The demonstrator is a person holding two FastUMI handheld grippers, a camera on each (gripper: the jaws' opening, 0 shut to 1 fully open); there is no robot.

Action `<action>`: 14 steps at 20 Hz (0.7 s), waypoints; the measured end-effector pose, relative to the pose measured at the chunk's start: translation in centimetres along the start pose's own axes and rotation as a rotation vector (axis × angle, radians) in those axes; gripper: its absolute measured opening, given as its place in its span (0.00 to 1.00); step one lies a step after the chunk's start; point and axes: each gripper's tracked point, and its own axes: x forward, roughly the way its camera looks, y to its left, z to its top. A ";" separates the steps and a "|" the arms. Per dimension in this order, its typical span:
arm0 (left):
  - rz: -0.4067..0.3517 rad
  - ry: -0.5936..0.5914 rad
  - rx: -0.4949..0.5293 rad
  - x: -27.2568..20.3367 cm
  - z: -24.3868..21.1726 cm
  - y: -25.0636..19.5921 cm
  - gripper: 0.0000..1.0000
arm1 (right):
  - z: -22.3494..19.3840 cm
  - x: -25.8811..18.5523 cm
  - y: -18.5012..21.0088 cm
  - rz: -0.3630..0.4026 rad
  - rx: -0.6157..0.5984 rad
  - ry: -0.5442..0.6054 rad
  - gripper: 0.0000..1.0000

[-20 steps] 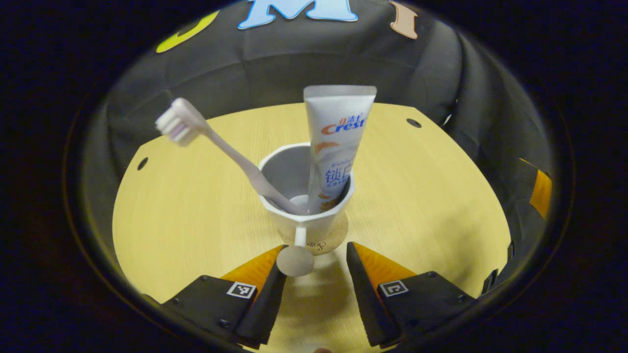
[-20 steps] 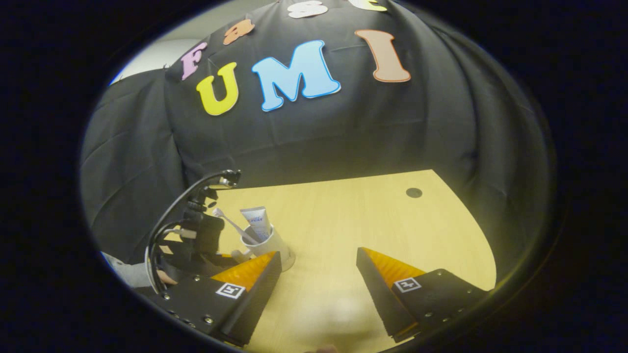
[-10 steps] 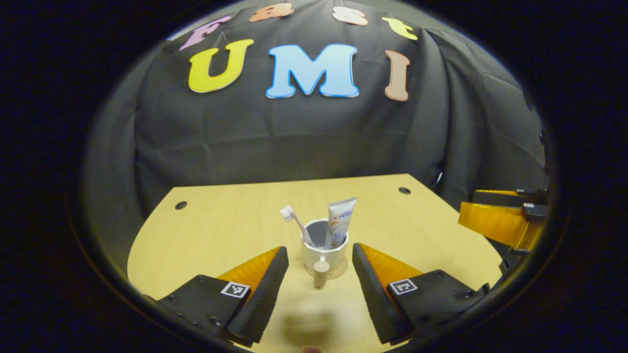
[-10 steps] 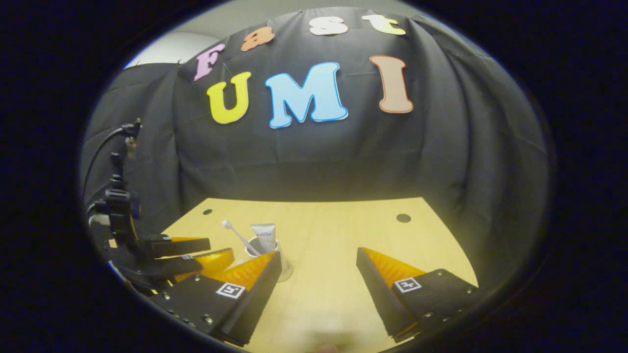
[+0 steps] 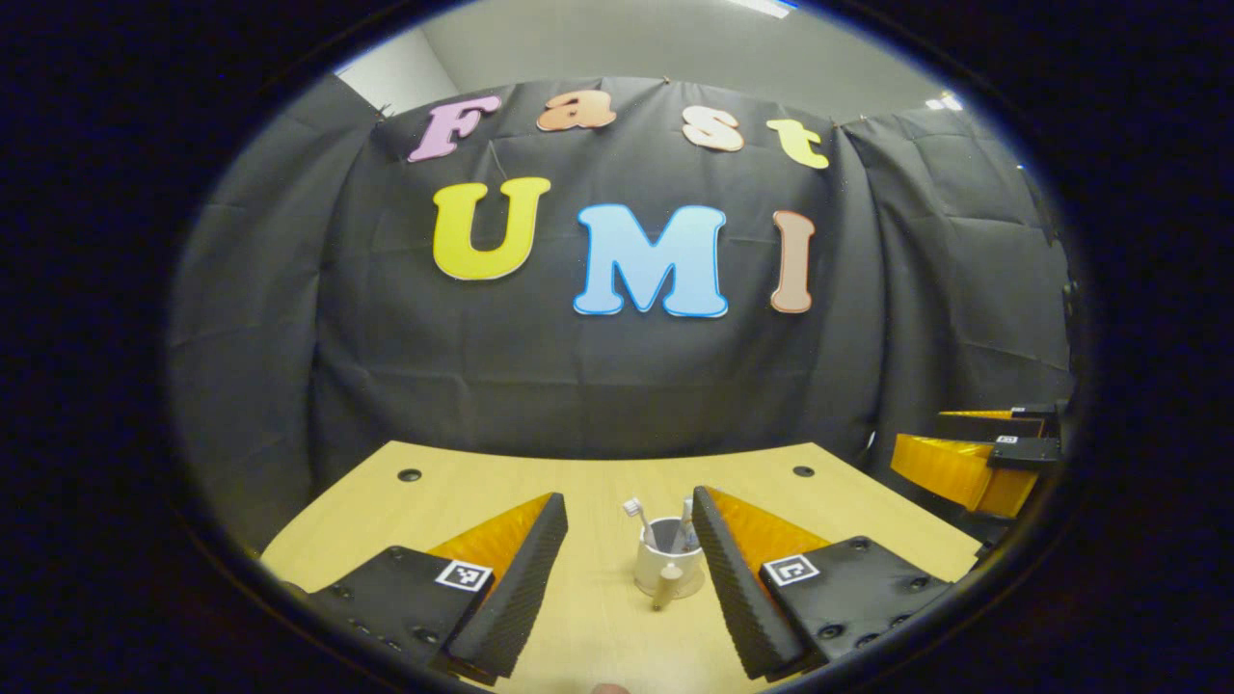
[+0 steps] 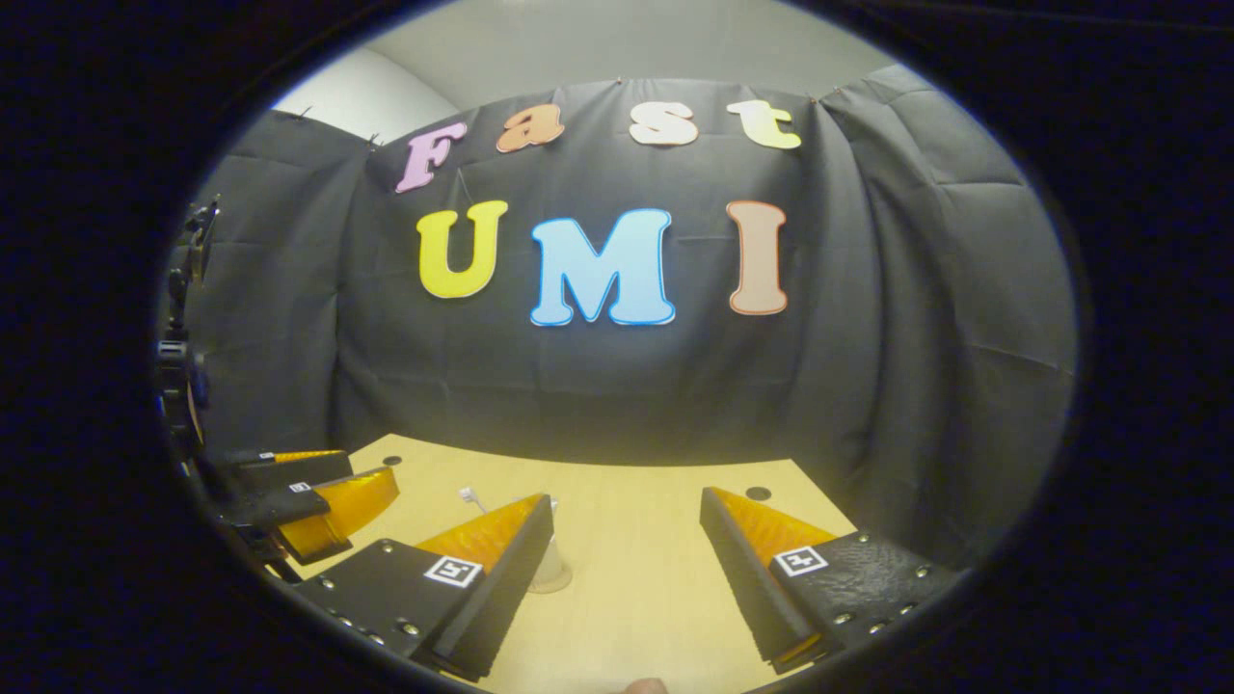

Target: Put the toothbrush and toothpaste on the desktop into the cup, then pick up the cup and place it on the coaster on the desktop.

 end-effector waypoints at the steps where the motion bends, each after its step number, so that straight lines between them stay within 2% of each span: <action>1: -0.005 -0.014 -0.001 -0.2 0.3 0.3 0.94 | 0.0 -0.3 0.1 -0.014 -0.012 -0.008 0.94; 8: -0.022 -0.058 0.035 -0.8 1.6 0.9 0.94 | 1.4 -2.0 -0.4 -0.066 -0.035 -0.065 0.92; 9: -0.026 -0.066 0.034 -0.8 1.8 0.6 0.87 | 1.7 -2.1 -0.7 -0.071 -0.021 -0.074 0.92; 14: 0.006 -0.110 0.041 -1.1 2.8 -1.8 0.87 | 2.3 -3.1 -3.9 -0.070 0.007 -0.112 0.91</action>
